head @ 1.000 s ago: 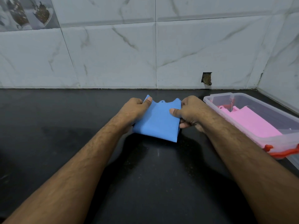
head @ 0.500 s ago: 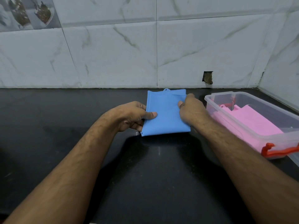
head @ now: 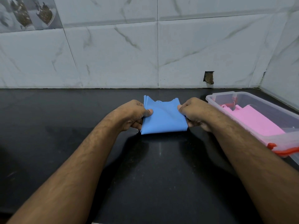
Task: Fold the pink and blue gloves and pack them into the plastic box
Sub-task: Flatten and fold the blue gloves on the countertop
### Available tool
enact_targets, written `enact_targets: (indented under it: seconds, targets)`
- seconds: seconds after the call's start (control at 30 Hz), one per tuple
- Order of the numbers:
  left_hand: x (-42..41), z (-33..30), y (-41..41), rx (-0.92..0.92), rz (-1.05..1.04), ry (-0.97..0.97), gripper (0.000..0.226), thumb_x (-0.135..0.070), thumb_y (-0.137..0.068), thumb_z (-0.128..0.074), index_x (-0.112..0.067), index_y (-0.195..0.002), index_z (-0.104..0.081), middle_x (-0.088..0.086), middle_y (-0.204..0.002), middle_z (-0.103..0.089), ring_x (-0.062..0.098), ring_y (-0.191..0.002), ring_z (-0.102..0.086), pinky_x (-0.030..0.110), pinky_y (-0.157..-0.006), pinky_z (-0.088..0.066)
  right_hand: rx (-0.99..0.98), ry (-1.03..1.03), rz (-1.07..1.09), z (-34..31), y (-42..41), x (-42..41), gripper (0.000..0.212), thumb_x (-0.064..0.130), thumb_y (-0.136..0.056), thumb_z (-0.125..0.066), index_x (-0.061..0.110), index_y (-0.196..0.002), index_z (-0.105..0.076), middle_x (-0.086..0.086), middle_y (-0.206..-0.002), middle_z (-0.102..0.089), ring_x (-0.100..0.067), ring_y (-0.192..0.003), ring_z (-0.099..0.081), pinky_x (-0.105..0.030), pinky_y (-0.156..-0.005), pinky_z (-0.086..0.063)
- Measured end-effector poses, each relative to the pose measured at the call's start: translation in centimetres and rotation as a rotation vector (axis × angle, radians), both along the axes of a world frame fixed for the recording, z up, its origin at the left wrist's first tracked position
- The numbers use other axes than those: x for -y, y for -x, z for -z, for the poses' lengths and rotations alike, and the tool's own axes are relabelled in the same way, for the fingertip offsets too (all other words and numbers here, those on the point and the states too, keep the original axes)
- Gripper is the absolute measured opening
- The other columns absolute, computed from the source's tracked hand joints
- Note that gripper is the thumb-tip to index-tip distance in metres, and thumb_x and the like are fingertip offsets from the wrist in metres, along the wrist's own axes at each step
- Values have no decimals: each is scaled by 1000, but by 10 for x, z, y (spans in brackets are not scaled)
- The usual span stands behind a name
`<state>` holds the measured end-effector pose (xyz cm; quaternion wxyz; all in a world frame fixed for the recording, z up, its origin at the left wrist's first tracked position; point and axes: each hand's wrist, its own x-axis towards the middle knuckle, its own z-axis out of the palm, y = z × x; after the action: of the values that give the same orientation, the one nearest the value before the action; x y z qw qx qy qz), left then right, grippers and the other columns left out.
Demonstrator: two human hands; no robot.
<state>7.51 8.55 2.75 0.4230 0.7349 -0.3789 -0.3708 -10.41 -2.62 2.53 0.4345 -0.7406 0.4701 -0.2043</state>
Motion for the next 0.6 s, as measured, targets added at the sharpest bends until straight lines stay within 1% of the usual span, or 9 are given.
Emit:
enact_targets:
  seconds: [0.07, 0.1, 0.17, 0.23, 0.3, 0.37, 0.47, 0.53, 0.6]
  targets:
    - [1, 1, -2, 61, -38, 20, 22, -16, -98, -68, 4, -108, -67, 17, -98, -77, 25, -72, -74, 37, -60, -65, 5, -16, -11, -2, 1, -3, 23, 14, -102, -53, -7, -101, -64, -18, -80, -59, -30, -67, -58, -48, -76, -59]
    - [1, 1, -3, 105, -68, 34, 23, -17, -95, -72, 5, -102, -68, 16, -92, -76, 25, -70, -73, 38, -63, -65, -17, 13, -7, -2, -1, -5, 21, 11, -101, -52, -6, -102, -63, -20, -82, -62, -32, -69, -63, -52, -82, -59]
    - [0, 1, -4, 228, -131, 55, 31, -22, -88, -80, 5, -95, -68, 16, -84, -75, 28, -68, -71, 41, -67, -65, -107, 107, 13, -1, -4, -10, 18, 11, -99, -49, -2, -102, -61, -23, -88, -68, -38, -76, -72, -52, -83, -60]
    - [-1, -2, -4, 437, -182, 22, 36, -33, -84, -82, 0, -89, -72, 12, -78, -75, 25, -58, -68, 33, -58, -61, -252, 227, 21, -1, -7, -12, 16, 15, -100, -47, 4, -96, -58, -18, -92, -69, -34, -81, -70, -37, -70, -59]
    - [-4, -5, -3, 592, -203, -21, 37, -42, -86, -78, -5, -82, -73, 7, -64, -73, 21, -41, -64, 22, -44, -50, -329, 297, 34, -2, -7, -13, 16, 17, -101, -45, 7, -93, -54, -13, -87, -64, -30, -77, -62, -29, -56, -45]
    - [-6, -7, 0, 633, -183, -51, 39, -43, -90, -72, -5, -80, -71, 5, -51, -69, 20, -36, -65, 19, -38, -46, -336, 307, 38, -2, -8, -13, 18, 18, -101, -45, 6, -93, -54, -12, -88, -64, -30, -78, -63, -31, -60, -50]
    - [-8, -8, 4, 697, -147, -99, 46, -49, -90, -71, -6, -73, -66, 5, -46, -67, 20, -39, -67, 23, -45, -53, -283, 281, 36, 1, -10, -12, 20, 19, -99, -48, 4, -101, -60, -13, -94, -72, -31, -82, -73, -44, -78, -62]
    - [-10, -8, 4, 715, -103, -152, 49, -52, -87, -74, -7, -72, -65, 4, -47, -68, 18, -39, -68, 23, -47, -54, -249, 260, 42, 2, -11, -11, 17, 19, -97, -51, 7, -101, -62, -12, -93, -73, -31, -78, -75, -48, -76, -63]
    - [-12, -8, 4, 703, -65, -206, 46, -49, -86, -77, -6, -75, -67, 5, -50, -70, 19, -43, -70, 23, -50, -56, -236, 251, 46, 5, -13, -8, 15, 19, -95, -54, 7, -98, -64, -11, -89, -74, -29, -71, -75, -44, -71, -64]
